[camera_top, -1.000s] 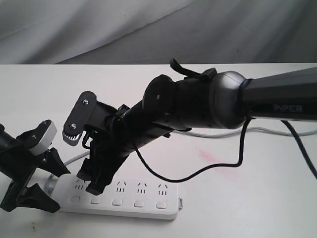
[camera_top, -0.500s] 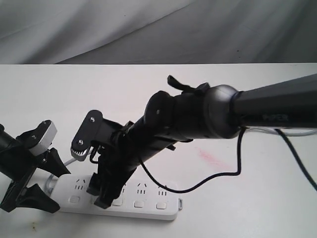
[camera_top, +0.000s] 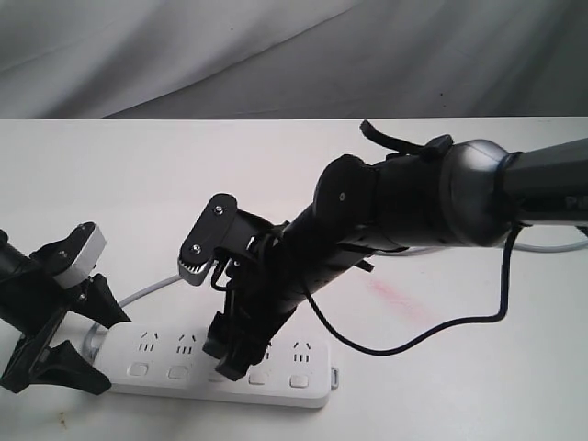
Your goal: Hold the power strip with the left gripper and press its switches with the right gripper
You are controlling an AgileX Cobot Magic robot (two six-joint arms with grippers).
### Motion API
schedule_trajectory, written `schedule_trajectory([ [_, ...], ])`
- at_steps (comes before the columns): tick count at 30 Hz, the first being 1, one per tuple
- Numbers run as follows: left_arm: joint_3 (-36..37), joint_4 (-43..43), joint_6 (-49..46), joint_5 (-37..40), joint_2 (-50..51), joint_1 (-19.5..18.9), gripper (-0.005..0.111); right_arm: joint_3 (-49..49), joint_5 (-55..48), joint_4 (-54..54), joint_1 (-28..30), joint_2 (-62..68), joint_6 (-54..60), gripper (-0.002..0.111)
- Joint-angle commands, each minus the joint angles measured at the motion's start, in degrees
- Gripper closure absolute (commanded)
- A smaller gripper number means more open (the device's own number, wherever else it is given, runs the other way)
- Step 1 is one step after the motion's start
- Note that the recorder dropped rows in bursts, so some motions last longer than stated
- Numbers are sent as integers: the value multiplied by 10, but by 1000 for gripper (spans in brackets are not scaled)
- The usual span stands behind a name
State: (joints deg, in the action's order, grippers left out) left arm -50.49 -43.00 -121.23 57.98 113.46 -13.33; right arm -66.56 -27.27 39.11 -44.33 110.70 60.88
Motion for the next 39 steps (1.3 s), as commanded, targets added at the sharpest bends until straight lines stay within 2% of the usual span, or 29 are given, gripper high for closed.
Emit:
schedule_trajectory([
  [1, 10, 47, 13, -40, 8, 3, 43, 1, 13, 7, -10, 15, 10, 41],
  [11, 10, 47, 13, -40, 8, 3, 43, 1, 26, 50, -13, 28, 33, 41],
  [26, 10, 47, 13, -40, 8, 3, 43, -2, 28, 20, -23, 21, 42, 41],
  [33, 10, 47, 13, -40, 8, 3, 43, -2, 65, 13, -23, -16, 43, 41],
  [39, 10, 47, 13, -38, 8, 3, 43, 13, 54, 15, -23, 6, 42, 41],
])
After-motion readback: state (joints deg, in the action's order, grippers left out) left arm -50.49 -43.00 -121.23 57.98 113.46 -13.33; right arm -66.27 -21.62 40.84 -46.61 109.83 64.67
